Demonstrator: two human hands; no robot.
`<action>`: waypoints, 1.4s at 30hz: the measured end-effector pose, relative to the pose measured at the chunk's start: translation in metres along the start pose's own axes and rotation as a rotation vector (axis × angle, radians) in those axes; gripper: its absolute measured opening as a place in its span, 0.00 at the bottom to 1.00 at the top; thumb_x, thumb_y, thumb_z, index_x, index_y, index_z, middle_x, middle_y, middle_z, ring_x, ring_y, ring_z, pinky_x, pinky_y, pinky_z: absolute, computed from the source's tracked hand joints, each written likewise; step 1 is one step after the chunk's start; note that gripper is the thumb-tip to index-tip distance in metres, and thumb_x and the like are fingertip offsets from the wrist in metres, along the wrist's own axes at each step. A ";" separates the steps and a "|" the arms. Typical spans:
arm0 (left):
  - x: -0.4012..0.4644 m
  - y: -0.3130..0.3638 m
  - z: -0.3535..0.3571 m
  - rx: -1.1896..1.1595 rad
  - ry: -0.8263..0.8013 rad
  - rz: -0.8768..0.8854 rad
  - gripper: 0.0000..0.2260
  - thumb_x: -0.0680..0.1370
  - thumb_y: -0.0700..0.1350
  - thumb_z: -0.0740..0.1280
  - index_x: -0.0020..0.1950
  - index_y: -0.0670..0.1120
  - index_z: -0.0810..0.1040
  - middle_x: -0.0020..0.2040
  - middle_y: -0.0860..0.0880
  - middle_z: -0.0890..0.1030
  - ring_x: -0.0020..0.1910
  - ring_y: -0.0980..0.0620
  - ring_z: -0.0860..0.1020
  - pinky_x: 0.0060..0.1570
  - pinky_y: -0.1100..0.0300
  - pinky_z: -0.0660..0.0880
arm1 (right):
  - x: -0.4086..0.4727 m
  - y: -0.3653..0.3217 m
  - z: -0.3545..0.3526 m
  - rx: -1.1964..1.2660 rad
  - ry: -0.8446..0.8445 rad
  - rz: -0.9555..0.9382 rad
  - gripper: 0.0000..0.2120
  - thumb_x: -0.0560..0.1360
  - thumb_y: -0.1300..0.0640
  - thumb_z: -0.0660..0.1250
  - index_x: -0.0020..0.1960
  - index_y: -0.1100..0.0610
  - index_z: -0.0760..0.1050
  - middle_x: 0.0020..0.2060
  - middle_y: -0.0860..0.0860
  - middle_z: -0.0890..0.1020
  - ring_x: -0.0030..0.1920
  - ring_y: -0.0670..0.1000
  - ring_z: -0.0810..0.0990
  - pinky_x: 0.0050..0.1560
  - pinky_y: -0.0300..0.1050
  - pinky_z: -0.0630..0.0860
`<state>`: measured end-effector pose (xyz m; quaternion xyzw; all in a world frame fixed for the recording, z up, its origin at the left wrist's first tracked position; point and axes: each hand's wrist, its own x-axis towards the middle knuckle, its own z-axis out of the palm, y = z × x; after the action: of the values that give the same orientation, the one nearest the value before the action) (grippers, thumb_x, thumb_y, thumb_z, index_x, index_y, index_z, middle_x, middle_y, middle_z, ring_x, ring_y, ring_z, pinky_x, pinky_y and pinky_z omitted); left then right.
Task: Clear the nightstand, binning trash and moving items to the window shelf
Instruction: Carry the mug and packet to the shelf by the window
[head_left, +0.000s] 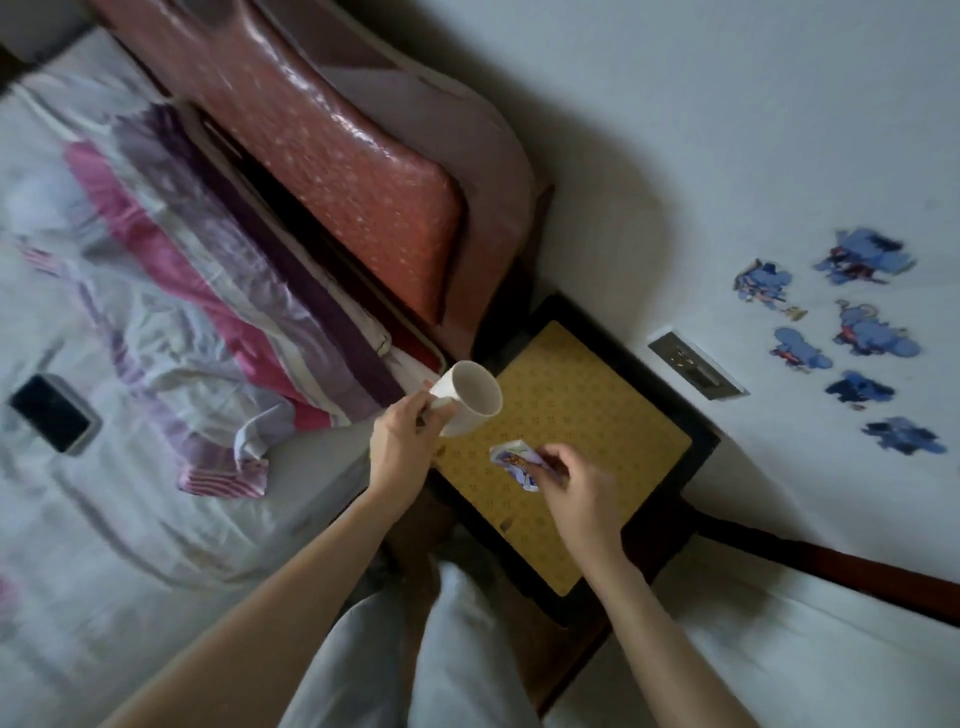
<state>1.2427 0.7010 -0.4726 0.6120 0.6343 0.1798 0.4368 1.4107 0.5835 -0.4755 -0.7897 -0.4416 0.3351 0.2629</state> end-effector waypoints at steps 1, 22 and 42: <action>-0.010 -0.001 -0.016 -0.005 0.030 0.013 0.08 0.76 0.49 0.67 0.45 0.44 0.79 0.41 0.50 0.79 0.42 0.50 0.77 0.39 0.57 0.74 | -0.001 -0.012 0.002 -0.017 -0.022 -0.023 0.12 0.72 0.54 0.70 0.54 0.56 0.78 0.43 0.45 0.82 0.38 0.34 0.76 0.37 0.27 0.74; -0.364 -0.189 -0.284 0.036 1.064 -0.298 0.05 0.75 0.43 0.70 0.45 0.41 0.79 0.38 0.47 0.81 0.36 0.51 0.78 0.33 0.61 0.72 | -0.189 -0.245 0.218 -0.121 -0.628 -0.792 0.06 0.71 0.60 0.71 0.47 0.54 0.80 0.40 0.47 0.81 0.41 0.44 0.78 0.40 0.29 0.71; -0.698 -0.363 -0.326 0.031 1.596 -0.960 0.05 0.71 0.42 0.73 0.40 0.44 0.79 0.39 0.48 0.81 0.36 0.51 0.77 0.33 0.60 0.70 | -0.524 -0.353 0.449 -0.222 -1.222 -1.254 0.05 0.71 0.58 0.71 0.46 0.52 0.80 0.39 0.49 0.83 0.40 0.50 0.81 0.41 0.51 0.79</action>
<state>0.6745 0.0812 -0.3357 -0.0149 0.9342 0.3392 -0.1093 0.6830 0.3457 -0.3548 -0.1057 -0.8869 0.4481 0.0379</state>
